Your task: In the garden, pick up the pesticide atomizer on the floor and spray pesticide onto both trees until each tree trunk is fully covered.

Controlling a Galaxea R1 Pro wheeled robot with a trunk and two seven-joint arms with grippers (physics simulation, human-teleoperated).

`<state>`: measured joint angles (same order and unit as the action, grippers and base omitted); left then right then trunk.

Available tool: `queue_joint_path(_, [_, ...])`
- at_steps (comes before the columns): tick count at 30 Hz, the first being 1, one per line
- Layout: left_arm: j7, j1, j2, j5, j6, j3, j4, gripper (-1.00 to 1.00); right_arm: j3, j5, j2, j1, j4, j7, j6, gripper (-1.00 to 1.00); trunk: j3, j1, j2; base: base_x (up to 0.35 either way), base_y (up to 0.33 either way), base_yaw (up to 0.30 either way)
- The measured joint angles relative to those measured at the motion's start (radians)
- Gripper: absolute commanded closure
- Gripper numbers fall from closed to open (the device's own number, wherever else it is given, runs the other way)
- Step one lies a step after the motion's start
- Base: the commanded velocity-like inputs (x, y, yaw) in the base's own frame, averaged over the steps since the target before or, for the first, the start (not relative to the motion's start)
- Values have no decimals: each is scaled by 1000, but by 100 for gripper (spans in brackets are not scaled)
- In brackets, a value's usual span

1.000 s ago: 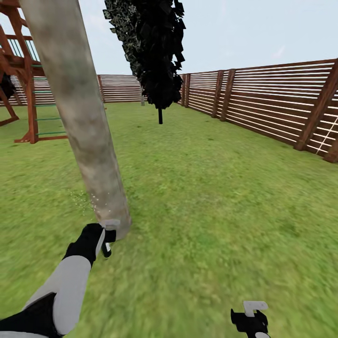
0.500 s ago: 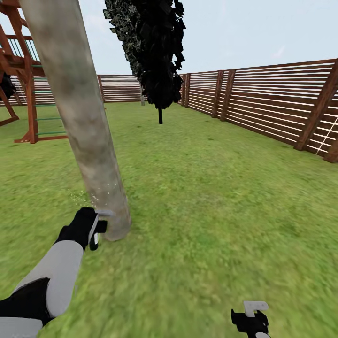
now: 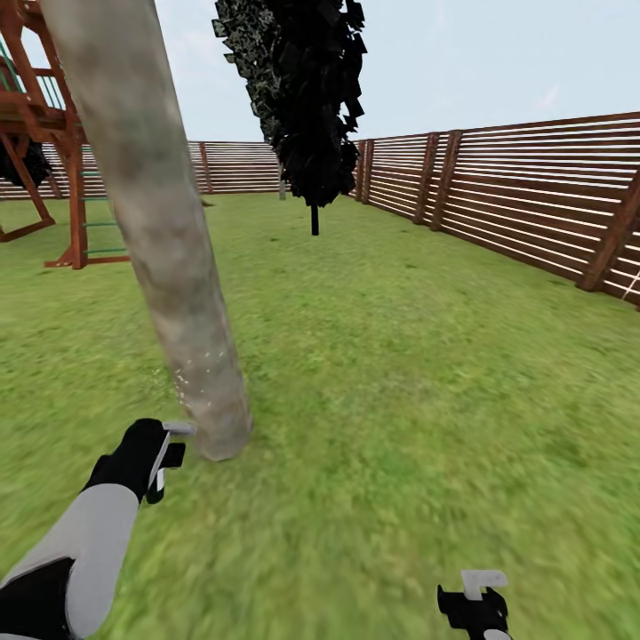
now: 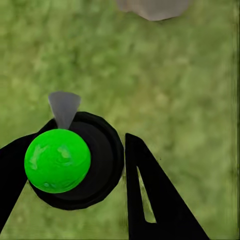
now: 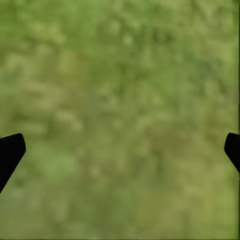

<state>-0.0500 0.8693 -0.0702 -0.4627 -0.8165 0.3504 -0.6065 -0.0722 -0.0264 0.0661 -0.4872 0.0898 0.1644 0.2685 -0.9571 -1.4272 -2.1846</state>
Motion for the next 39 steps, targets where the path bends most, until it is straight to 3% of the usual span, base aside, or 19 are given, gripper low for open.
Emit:
queue_joint_path(2, [0,-1,8,4,4,1,1,100,0,0,1,0,0,0,1,-100,0,0,0,241,-163,0])
queue_joint_path(5, [0,-63,17,5,115,6,-5,100,0,0,0,0,1,0,1,-100,0,0,0,241,-163,0])
queue_joint_path(8, [0,-76,19,3,142,8,-19,100,0,-1,0,0,1,0,1,-100,0,0,0,226,-181,2])
queue_joint_path(22, [0,-79,25,5,148,11,-27,100,0,0,-3,0,1,0,1,-100,0,0,0,25,-267,234])
queue_joint_path(39, [0,-78,24,3,150,25,-25,100,0,0,0,0,1,0,0,-100,0,0,0,147,-240,8])
